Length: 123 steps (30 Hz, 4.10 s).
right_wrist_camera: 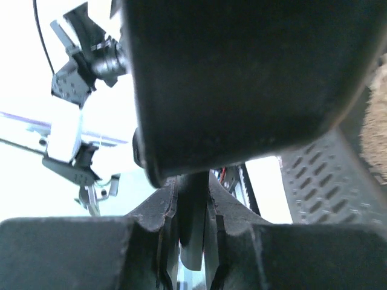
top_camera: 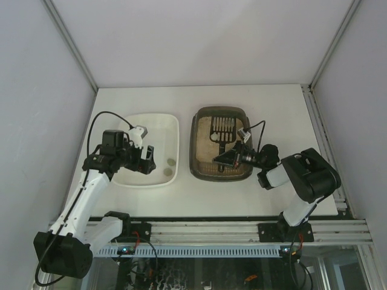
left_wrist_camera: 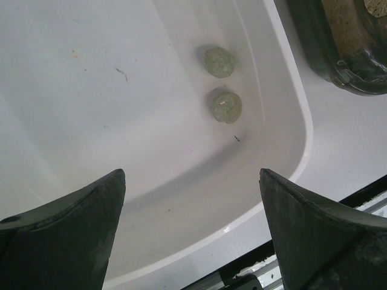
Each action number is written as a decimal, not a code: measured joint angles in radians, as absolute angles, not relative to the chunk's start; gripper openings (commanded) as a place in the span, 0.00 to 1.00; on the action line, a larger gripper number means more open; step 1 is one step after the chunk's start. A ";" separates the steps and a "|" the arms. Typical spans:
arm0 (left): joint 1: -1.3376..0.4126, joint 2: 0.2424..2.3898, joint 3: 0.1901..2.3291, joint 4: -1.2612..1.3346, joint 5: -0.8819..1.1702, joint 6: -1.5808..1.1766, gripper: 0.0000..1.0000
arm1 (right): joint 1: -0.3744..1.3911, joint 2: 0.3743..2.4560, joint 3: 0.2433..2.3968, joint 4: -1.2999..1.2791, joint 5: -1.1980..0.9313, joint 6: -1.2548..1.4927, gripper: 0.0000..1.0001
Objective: Clean the litter box
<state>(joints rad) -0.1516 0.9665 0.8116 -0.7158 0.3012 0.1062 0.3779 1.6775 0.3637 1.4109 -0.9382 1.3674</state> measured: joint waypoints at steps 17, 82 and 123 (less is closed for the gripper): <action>-0.137 0.960 0.812 -0.717 0.320 0.116 0.94 | 0.366 1.824 0.407 1.425 -0.955 1.491 0.00; 0.100 1.032 0.816 -0.765 0.367 0.120 0.96 | 0.559 1.583 0.588 0.704 -0.962 1.146 0.00; 0.375 1.024 0.891 -0.927 0.743 0.301 1.00 | 1.186 1.861 1.610 -0.916 0.539 0.443 0.00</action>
